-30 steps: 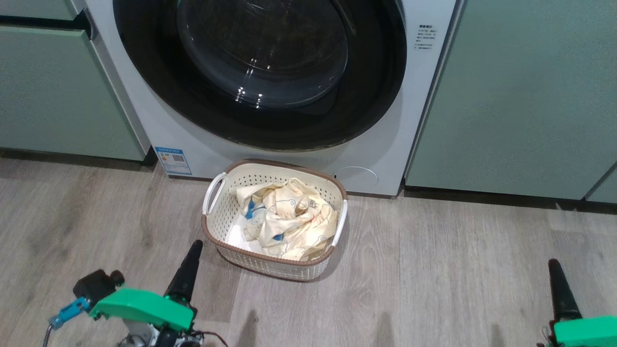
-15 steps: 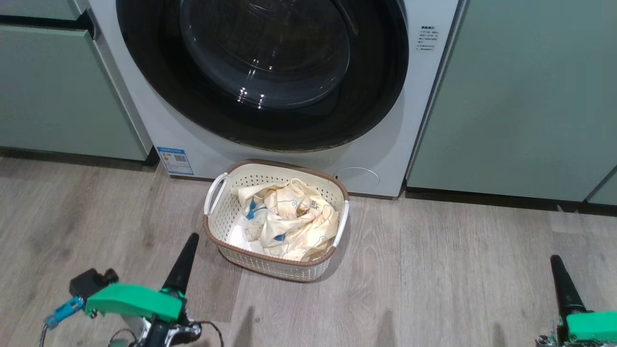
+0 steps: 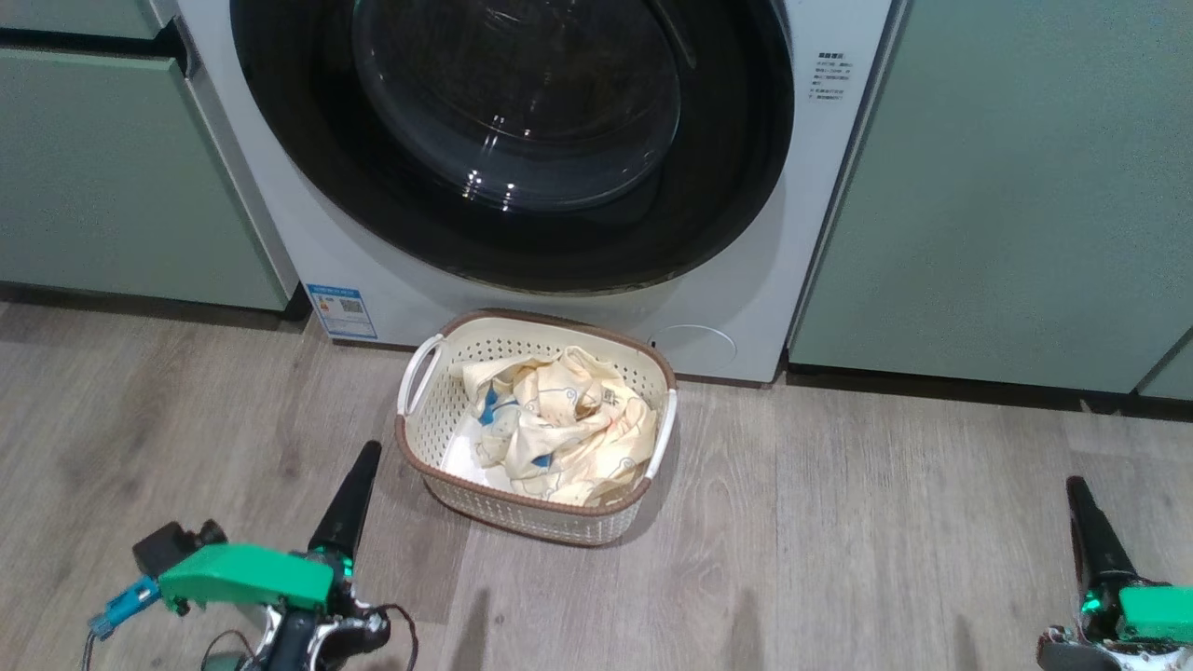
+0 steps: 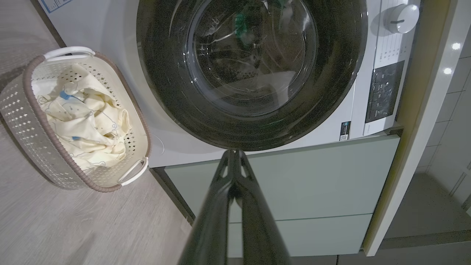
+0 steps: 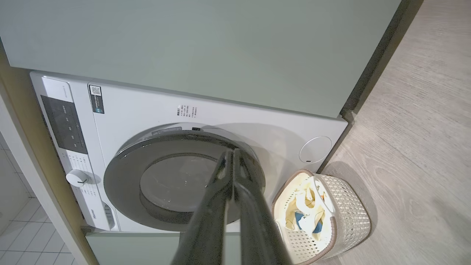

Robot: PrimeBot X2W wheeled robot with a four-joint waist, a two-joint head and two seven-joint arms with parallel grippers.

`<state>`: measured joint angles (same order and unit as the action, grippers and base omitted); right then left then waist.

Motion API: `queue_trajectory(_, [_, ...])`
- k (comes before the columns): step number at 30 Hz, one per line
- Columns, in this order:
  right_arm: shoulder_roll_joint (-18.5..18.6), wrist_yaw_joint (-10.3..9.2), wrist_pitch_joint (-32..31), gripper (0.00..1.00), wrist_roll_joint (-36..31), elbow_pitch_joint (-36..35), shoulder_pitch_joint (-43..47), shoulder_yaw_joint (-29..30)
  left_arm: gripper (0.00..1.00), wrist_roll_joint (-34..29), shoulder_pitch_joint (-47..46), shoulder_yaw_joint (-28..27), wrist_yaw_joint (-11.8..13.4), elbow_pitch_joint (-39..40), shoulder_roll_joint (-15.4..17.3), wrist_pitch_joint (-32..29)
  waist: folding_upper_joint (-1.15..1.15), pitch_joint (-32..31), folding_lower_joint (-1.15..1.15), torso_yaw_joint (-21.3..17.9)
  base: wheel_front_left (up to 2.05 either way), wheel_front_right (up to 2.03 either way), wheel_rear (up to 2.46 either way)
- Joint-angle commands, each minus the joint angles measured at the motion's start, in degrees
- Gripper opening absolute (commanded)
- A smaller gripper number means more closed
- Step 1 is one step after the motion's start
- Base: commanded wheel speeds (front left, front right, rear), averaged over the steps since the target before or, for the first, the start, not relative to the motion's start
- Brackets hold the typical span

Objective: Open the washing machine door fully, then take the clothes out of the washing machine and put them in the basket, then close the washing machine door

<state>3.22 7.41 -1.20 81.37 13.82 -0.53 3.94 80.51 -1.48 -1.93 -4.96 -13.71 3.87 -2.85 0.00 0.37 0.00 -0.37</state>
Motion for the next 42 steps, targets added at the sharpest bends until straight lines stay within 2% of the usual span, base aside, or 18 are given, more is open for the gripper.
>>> queue_trajectory(1, [1.3,0.07,-0.8,0.0,1.8,-1.5,-3.3,-0.5,0.0,1.7,-3.2,-2.2,-0.9,1.5,0.3,-0.5,0.0,0.0,0.0,0.0,0.0,0.0,0.0])
queue_trajectory(19, [1.2,0.08,-3.5,0.0,12.6,0.1,-5.5,0.4,0.0,12.5,-4.6,-3.5,-2.5,-0.3,-0.2,-2.8,0.0,-0.2,0.0,0.4,0.0,0.0,0.0])
queue_trajectory(42, [0.8,0.08,-4.0,0.0,12.2,0.1,-5.5,0.9,0.0,12.3,-4.6,-3.8,-2.5,-0.3,-0.4,-3.0,0.0,-0.2,0.0,0.4,0.0,0.0,0.0])
